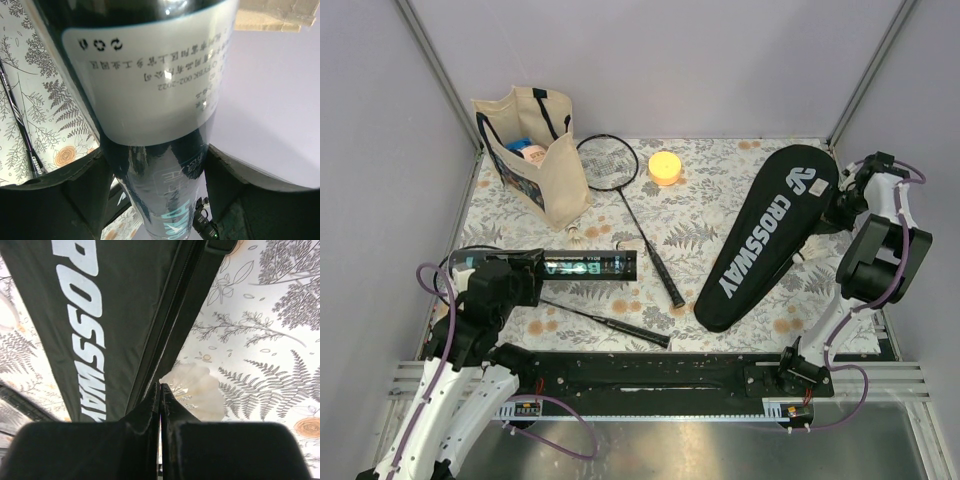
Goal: Pack up the badminton gear
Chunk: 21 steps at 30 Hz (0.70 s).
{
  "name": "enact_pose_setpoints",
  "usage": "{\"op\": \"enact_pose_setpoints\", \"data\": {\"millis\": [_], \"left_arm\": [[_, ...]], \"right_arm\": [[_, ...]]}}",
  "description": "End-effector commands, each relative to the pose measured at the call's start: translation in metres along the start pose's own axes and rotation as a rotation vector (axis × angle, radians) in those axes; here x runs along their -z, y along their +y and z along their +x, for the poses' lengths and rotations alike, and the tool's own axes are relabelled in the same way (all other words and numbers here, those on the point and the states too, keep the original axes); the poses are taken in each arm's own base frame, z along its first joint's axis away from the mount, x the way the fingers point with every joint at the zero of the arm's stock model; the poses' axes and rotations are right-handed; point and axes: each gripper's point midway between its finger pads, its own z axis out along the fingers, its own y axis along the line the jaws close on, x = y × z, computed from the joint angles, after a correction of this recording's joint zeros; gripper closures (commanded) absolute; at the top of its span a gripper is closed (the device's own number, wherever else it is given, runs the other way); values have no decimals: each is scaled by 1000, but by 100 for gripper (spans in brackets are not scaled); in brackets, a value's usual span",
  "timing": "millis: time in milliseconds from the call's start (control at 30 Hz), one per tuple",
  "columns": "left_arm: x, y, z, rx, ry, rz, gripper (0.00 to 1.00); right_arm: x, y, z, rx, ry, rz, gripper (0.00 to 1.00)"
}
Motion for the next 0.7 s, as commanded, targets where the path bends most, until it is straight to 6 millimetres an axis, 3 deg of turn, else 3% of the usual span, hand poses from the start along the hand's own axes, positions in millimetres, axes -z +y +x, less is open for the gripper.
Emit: {"op": "enact_pose_setpoints", "data": {"millis": [0,200,367,567,667], "left_arm": [[12,-26,-8,29,-29,100,55],[8,-22,-10,54,-42,102,55],[7,-21,-10,94,-35,102,55],[6,-16,-11,143,-43,78,54],[6,-15,-13,149,-53,57,53]], "right_arm": [[27,19,-4,-39,-79,-66,100],[53,52,-17,-65,-196,-174,100],[59,94,-9,-13,-243,-233,100],[72,174,11,103,-306,-372,100],[95,224,22,160,-395,-518,100]]}}
